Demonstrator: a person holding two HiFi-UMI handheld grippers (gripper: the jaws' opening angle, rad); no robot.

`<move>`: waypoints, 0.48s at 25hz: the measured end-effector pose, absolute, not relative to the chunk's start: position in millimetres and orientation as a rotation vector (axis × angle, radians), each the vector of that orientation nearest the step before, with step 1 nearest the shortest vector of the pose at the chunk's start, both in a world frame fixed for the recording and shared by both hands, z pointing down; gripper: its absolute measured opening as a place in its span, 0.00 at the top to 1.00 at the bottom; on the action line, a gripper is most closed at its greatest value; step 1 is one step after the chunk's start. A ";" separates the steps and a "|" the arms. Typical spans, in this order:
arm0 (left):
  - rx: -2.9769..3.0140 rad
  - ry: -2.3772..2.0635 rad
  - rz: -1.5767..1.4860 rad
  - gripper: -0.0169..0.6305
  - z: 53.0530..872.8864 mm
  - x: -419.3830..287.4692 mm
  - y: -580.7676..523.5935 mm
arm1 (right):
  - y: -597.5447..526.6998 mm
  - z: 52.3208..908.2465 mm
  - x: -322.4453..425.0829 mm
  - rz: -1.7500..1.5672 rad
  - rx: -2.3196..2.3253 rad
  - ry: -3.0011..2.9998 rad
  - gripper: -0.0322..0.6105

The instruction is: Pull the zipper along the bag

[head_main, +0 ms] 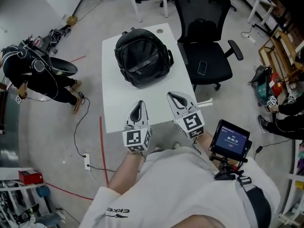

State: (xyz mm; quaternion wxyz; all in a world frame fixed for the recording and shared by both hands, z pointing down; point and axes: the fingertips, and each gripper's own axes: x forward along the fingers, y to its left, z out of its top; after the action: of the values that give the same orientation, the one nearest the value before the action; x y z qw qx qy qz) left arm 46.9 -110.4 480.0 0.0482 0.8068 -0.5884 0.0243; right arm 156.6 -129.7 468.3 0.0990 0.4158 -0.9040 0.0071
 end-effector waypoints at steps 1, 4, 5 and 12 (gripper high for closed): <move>2.464 -1.790 0.075 0.97 479.4 45.1 -108.7 | -127.5 466.3 154.6 0.018 1.236 -2.672 0.94; 2.471 -1.780 0.070 0.97 478.5 34.5 -101.3 | -118.2 462.6 144.1 0.021 1.250 -2.668 0.95; 2.473 -1.780 0.067 0.97 478.1 30.8 -98.8 | -115.1 462.3 140.4 0.017 1.251 -2.667 0.94; 2.498 -1.770 0.065 0.97 472.5 24.2 -92.6 | -108.2 459.0 127.7 -0.007 1.250 -2.659 0.95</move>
State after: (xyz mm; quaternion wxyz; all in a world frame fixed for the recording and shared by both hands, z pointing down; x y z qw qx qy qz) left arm 24.2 -92.6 472.5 0.0399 0.8151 -0.5776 0.0213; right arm 127.7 -108.2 459.0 0.1017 0.4234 -0.9002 -0.0025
